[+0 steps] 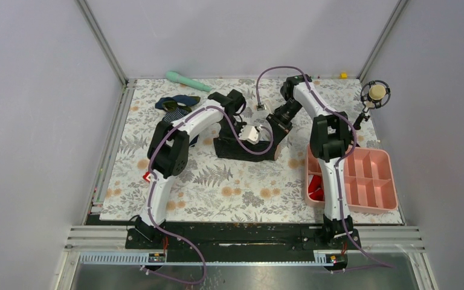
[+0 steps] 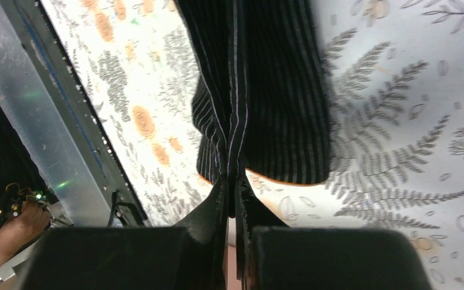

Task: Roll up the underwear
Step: Fold the underwear at the center of the board.

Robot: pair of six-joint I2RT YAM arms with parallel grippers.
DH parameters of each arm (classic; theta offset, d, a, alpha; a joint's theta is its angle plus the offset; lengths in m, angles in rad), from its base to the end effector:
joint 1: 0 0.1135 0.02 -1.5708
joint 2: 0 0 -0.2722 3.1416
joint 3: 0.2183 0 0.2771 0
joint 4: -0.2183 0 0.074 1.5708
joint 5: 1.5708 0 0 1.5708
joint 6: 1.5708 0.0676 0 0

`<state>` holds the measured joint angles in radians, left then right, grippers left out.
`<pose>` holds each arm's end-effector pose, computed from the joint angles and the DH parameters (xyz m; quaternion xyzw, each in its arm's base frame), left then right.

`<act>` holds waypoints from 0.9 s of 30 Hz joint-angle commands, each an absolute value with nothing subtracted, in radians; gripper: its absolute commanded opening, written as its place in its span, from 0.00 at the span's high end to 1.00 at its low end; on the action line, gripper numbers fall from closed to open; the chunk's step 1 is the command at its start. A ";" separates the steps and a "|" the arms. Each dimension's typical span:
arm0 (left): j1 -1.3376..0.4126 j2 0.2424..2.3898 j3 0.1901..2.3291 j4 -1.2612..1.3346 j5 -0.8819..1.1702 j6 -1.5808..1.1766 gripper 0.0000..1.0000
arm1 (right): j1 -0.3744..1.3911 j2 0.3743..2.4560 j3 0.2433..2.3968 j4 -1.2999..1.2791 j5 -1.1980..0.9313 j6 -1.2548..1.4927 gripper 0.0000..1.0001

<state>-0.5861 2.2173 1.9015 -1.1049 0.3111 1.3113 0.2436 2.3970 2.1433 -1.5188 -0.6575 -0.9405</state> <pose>0.3888 -0.2830 0.1670 0.8074 0.5646 -0.1182 0.1241 0.4477 0.1538 0.1632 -0.4985 0.7995 0.3344 0.0201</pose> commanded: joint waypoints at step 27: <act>-0.561 2.272 1.987 -0.855 0.195 1.048 0.72 | 0.218 2.568 2.459 -1.393 -0.454 -0.585 0.80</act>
